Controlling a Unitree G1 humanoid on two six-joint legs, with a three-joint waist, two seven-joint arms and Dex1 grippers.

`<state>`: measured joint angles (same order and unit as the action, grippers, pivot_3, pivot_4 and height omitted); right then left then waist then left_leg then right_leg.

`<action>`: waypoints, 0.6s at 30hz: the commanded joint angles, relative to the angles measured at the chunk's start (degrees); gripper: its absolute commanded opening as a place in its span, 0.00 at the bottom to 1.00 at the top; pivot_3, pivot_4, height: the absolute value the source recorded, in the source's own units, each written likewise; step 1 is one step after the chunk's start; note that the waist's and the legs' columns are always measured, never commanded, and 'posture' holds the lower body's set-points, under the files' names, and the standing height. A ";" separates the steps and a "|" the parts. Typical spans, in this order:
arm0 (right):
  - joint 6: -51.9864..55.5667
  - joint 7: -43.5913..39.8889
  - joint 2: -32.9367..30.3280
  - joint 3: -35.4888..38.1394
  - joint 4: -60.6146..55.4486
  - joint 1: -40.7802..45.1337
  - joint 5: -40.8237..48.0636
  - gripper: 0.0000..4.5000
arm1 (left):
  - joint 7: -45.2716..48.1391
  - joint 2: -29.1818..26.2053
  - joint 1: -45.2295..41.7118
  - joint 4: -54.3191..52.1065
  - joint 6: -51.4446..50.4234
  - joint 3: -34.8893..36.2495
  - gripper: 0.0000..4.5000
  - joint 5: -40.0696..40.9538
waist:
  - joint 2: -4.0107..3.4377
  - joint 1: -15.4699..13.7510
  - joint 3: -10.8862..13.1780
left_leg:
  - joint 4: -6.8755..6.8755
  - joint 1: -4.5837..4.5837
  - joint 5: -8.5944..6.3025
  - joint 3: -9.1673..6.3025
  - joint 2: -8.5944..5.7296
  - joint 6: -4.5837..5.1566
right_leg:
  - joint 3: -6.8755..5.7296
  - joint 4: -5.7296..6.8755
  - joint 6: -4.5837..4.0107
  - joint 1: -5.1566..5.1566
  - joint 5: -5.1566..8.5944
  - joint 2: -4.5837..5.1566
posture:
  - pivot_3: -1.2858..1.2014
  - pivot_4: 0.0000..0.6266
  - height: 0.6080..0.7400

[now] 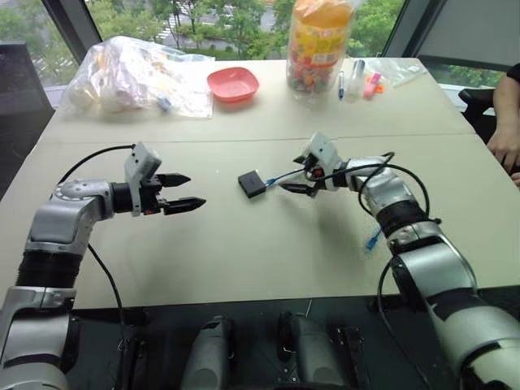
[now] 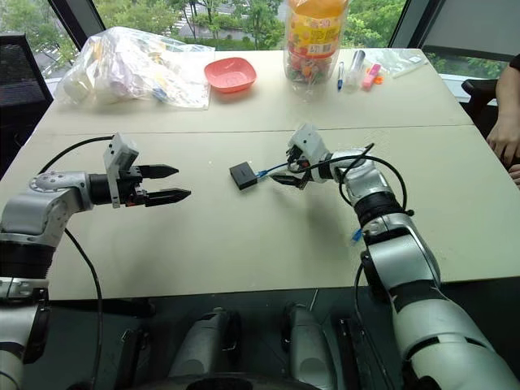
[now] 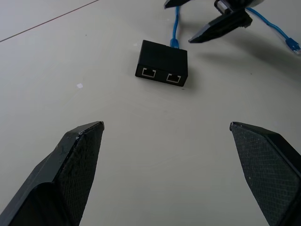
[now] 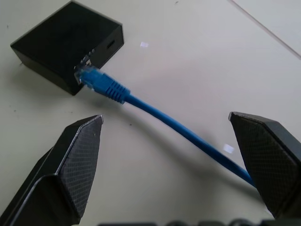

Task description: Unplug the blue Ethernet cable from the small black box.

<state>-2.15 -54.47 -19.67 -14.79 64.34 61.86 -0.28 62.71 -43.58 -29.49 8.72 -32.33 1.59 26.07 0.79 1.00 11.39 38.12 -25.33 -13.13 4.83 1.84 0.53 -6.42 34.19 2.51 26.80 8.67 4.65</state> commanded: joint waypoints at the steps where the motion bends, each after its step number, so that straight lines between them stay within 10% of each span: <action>1: -4.33 -0.41 2.55 -1.95 6.51 3.06 -5.02 1.00 | -2.39 0.67 3.42 -5.22 -0.95 2.76 0.99 1.50 | 0.02 0.31 -0.01 | 0.00 0.06 0.00 0.01 0.01 0.00 | 0.04 0.03 0.00 -0.02 0.00 0.01 | 0.52 0.24 1.00; 7: -3.31 -5.31 6.41 -1.24 11.74 5.06 -8.13 0.81 | -7.87 2.08 10.06 -11.41 -2.24 5.53 1.00 2.04 | 0.01 0.72 -0.01 | -0.05 0.83 0.01 -0.10 0.16 -0.08 | 0.06 0.12 0.03 -0.61 0.13 -0.04 | 0.52 0.24 1.00; 14: -1.50 -5.61 9.41 1.03 12.26 5.96 -8.41 0.03 | -11.57 4.75 9.02 -9.87 -1.10 5.59 1.00 1.00 | -0.01 1.35 -0.03 | -0.05 0.95 0.05 -0.12 0.28 -0.15 | 0.07 0.16 -0.21 -0.69 0.15 -0.03 | 0.52 0.24 1.00; 18: -5.54 -1.02 8.84 0.33 11.18 5.66 -11.03 0.00 | -10.80 5.58 5.89 -7.23 0.18 4.06 1.00 -0.18 | 0.02 1.59 -0.05 | -0.06 0.94 0.06 -0.06 0.27 -0.15 | 0.08 0.22 -0.23 -0.64 0.10 -0.06 | 0.52 0.24 1.00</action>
<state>-6.11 -57.68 -11.63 -13.33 75.47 68.23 -9.12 51.37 -37.74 -22.04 1.54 -33.96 5.25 26.26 0.81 2.59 11.34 38.06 -24.37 -13.06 4.77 2.07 0.36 -6.34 34.45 2.29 26.18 8.79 4.59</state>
